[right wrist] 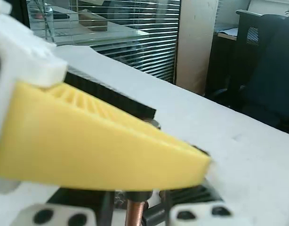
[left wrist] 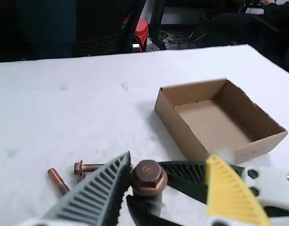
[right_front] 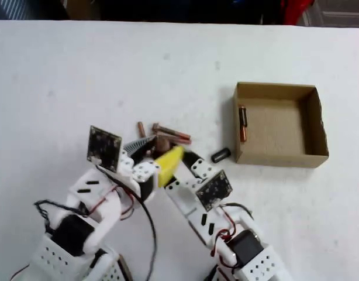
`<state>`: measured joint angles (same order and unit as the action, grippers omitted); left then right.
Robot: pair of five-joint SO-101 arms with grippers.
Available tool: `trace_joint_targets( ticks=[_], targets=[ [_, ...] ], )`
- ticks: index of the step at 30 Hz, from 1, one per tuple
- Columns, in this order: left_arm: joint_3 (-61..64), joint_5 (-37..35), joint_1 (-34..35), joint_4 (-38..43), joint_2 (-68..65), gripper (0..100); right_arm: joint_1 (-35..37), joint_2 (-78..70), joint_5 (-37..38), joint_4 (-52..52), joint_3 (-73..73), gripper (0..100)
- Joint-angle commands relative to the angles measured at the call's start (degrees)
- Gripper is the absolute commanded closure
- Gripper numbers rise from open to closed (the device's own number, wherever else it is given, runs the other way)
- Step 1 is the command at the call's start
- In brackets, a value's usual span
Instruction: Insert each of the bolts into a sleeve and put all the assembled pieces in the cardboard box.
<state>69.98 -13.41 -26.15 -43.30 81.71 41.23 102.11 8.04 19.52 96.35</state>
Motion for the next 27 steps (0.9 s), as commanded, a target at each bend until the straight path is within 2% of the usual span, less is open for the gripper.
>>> trace_joint_targets(
  ticks=[1, 5, 13, 16, 21, 24, 27],
  targets=[
    [-0.53, -0.35, 3.3, 0.35, 0.75, 64, -0.66, 0.92, 0.88, 0.04, 0.53, 98.1],
    [-0.62, -0.35, 6.81, 0.35, 0.75, 63, -0.66, 0.92, 0.88, 0.04, 0.53, 98.1],
    [-4.48, 0.09, 8.48, -0.09, 0.75, 63, -0.75, 0.66, 0.88, 0.04, 0.53, 98.1],
    [-7.65, 0.18, 9.01, -0.18, 0.75, 71, -2.33, 0.92, 0.88, 1.36, 0.53, 98.1],
    [-11.96, 1.67, 12.53, -0.18, 0.75, 98, -4.18, 0.75, 0.88, 1.63, 0.53, 98.1],
    [-13.19, 5.89, 14.37, -1.76, 0.75, 94, -4.62, 0.66, 0.88, 1.63, 0.53, 98.1],
    [-14.33, 7.74, 15.69, -6.86, 1.19, 97, -6.64, 0.66, 0.88, 1.63, 0.53, 98.1]
  ],
)
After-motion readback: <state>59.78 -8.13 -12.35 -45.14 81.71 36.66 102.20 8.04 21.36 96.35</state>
